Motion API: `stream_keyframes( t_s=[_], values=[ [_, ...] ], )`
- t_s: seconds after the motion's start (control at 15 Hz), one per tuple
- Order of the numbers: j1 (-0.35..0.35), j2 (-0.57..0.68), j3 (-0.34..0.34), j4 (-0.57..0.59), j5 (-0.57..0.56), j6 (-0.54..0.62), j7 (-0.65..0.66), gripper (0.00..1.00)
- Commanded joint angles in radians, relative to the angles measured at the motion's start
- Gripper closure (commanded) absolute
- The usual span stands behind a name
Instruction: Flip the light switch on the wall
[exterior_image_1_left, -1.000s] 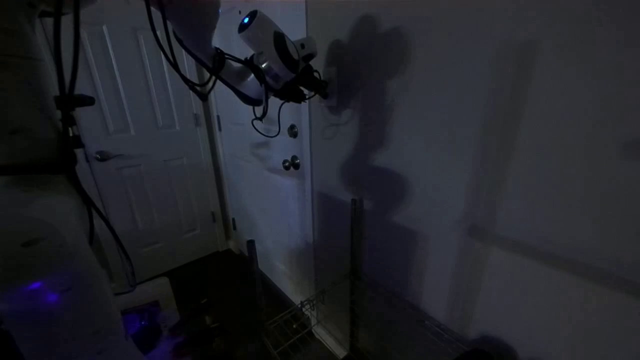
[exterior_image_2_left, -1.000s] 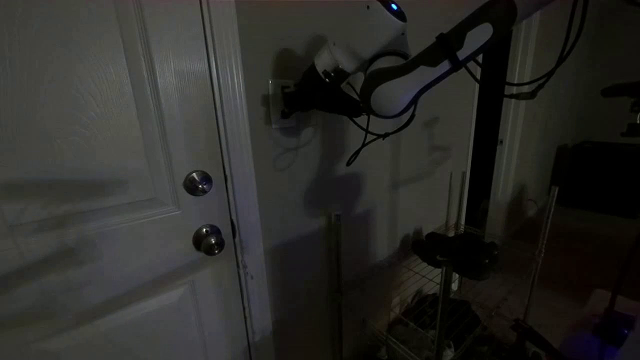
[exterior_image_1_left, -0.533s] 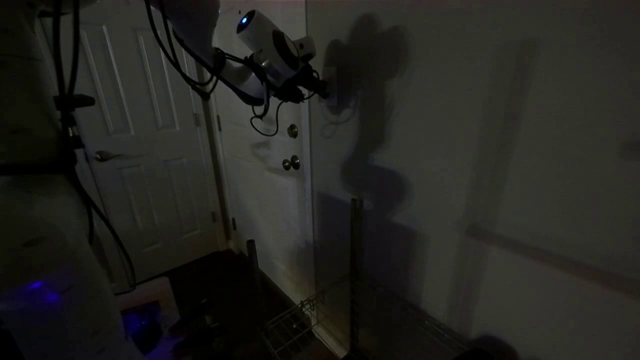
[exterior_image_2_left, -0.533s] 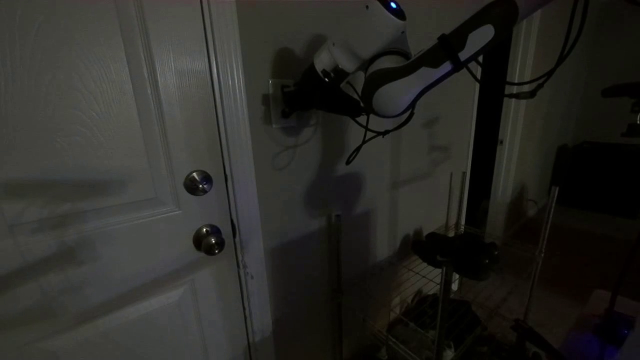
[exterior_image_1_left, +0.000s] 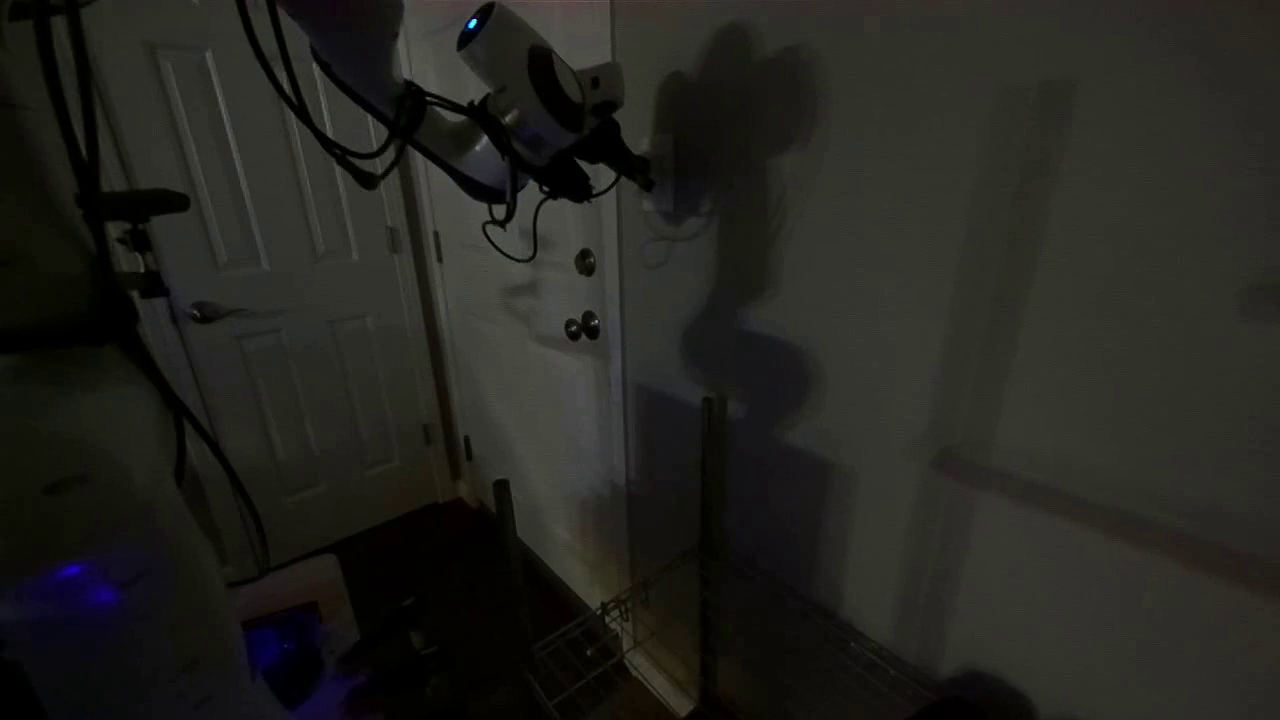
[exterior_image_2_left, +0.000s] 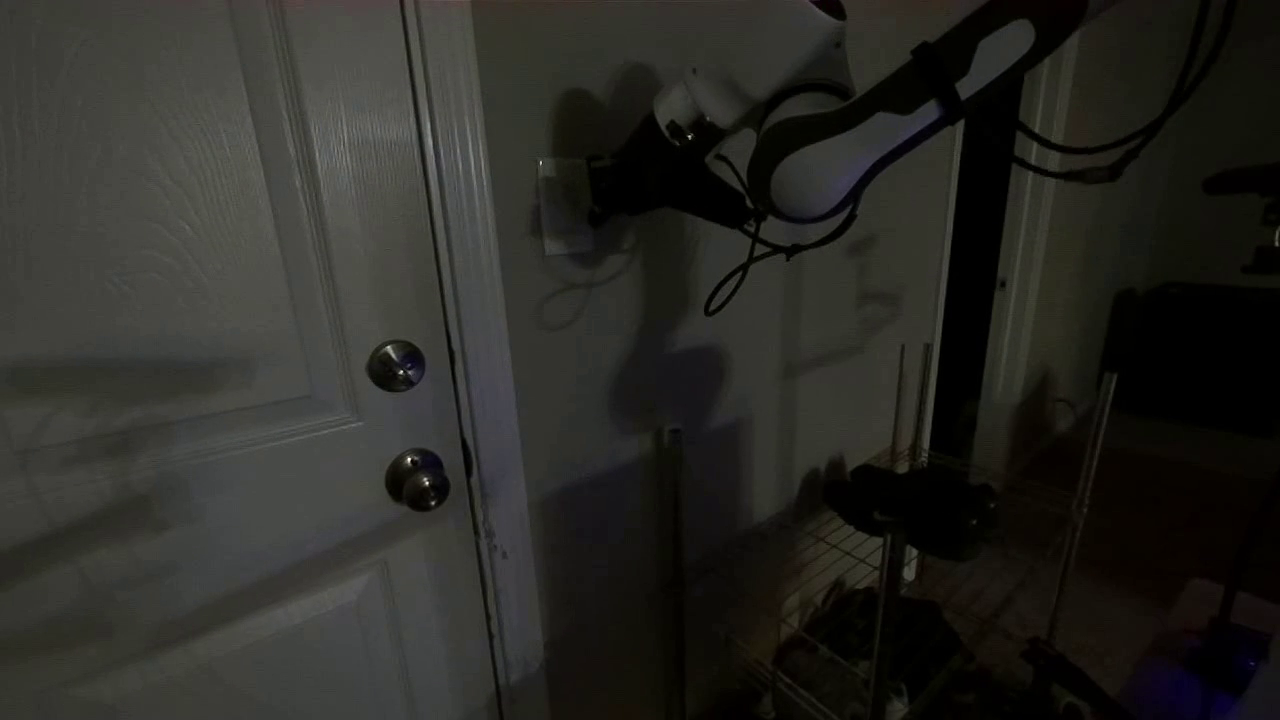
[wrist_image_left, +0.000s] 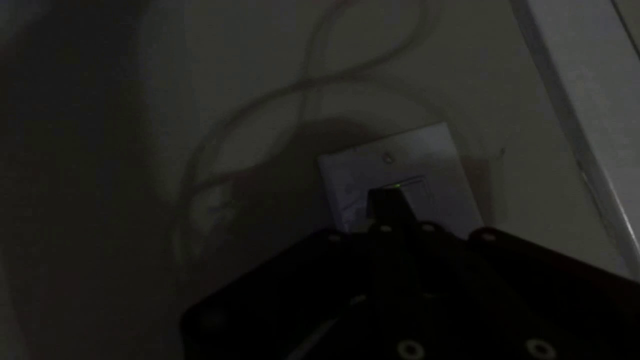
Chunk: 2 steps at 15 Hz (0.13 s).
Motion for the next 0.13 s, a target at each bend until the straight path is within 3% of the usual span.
stream_keyframes(
  t_s=[0.0, 0.07],
  values=[
    [0.024, -0.075, -0.003, -0.101, 0.111, -0.004, -0.028, 1.0],
    [0.033, -0.083, -0.007, -0.115, 0.133, 0.001, -0.035, 1.0]
  ],
)
